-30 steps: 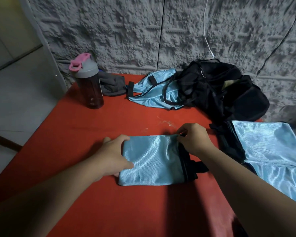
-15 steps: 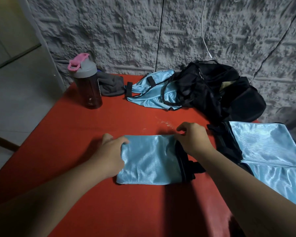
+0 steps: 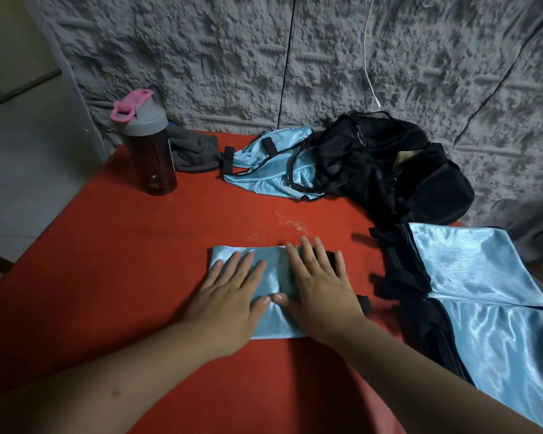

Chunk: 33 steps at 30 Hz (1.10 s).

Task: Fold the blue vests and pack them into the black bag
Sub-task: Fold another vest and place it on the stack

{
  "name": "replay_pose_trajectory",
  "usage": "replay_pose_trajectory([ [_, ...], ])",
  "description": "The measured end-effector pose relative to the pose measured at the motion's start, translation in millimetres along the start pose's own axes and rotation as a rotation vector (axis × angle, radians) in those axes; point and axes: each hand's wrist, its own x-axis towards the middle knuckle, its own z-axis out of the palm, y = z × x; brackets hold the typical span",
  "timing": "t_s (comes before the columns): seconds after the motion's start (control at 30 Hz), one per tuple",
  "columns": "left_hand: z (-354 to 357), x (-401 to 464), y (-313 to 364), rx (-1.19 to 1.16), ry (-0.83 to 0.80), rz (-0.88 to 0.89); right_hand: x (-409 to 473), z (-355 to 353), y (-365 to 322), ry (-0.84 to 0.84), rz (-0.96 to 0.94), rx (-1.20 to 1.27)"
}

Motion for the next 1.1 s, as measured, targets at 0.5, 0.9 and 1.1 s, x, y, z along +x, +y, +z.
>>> replay_pose_trajectory([
  [0.5, -2.3, 5.5, -3.3, -0.052, -0.028, -0.218, 8.2, 1.8, -0.2, -0.058, 0.052, 0.052],
  [0.9, -12.3, 8.4, -0.3, 0.101, -0.016, -0.225, 16.3, -20.7, -2.0, 0.023, 0.099, 0.144],
  [1.1, -6.3, 13.6, 1.1, 0.074, 0.116, 0.101, 3.1, -5.1, -13.5, 0.161, -0.051, 0.064],
])
